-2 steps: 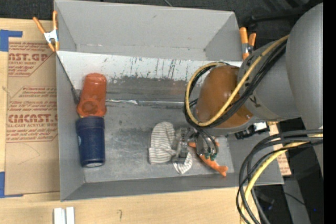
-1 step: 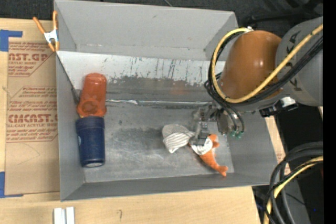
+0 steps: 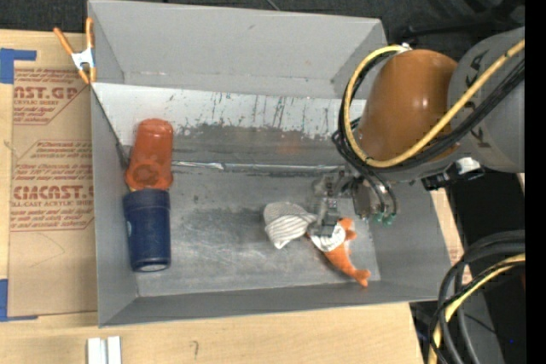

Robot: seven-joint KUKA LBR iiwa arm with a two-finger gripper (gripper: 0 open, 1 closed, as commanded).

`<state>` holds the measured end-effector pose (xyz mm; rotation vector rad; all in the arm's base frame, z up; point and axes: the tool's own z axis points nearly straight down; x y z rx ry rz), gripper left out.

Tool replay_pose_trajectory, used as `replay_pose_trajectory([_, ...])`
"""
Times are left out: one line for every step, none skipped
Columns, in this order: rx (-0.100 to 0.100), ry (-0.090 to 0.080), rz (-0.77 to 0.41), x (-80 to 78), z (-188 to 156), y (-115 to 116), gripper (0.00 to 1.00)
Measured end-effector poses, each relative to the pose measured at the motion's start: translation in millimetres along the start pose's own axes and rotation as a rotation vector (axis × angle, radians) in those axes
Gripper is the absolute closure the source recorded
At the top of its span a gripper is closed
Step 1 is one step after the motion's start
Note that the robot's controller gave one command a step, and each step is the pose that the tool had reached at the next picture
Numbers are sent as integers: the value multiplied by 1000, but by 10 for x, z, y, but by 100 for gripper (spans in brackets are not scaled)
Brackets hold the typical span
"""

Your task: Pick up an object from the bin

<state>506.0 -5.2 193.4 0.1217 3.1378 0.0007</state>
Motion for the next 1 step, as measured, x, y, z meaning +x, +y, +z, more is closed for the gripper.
replay_pose_trajectory([0,-1,12,73,-930,-135,100])
